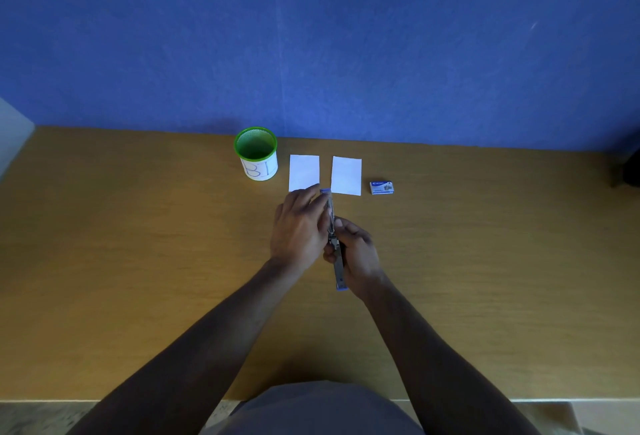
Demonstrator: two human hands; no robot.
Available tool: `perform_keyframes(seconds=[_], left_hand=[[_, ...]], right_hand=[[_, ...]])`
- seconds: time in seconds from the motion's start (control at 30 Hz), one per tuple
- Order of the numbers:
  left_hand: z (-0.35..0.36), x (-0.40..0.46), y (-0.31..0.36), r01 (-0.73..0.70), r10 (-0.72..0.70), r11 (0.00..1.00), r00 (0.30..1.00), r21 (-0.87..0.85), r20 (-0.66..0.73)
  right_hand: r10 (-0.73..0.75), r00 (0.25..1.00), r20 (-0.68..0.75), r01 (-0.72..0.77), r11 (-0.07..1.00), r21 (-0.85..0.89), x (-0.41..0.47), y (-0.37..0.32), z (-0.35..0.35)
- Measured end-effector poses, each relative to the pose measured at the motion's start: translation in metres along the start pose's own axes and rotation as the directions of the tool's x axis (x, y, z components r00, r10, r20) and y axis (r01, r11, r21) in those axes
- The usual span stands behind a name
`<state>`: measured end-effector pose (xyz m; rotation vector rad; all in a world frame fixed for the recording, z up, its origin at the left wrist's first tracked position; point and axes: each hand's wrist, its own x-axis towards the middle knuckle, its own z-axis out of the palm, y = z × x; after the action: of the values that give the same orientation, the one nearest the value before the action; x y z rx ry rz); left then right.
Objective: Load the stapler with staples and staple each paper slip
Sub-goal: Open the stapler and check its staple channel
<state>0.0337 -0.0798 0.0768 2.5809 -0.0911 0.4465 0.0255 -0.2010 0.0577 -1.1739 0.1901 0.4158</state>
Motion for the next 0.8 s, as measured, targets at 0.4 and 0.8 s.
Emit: perform_keyframes(seconds=[0.4, 0.8], left_hand=[[0.004, -0.005, 0.001, 0.004, -0.002, 0.999, 0.998, -0.038, 0.058], [-0.004, 0.002, -0.007, -0.076, 0.067, 0.973, 0.997, 0.218, 0.046]], right_hand=[[0.035, 0.999, -0.003, -0.035, 0.996, 0.080, 0.004, 0.004, -0.003], [0.019, 1.000, -0.013, -0.019, 0.999, -0.043, 0.002, -0.003, -0.001]])
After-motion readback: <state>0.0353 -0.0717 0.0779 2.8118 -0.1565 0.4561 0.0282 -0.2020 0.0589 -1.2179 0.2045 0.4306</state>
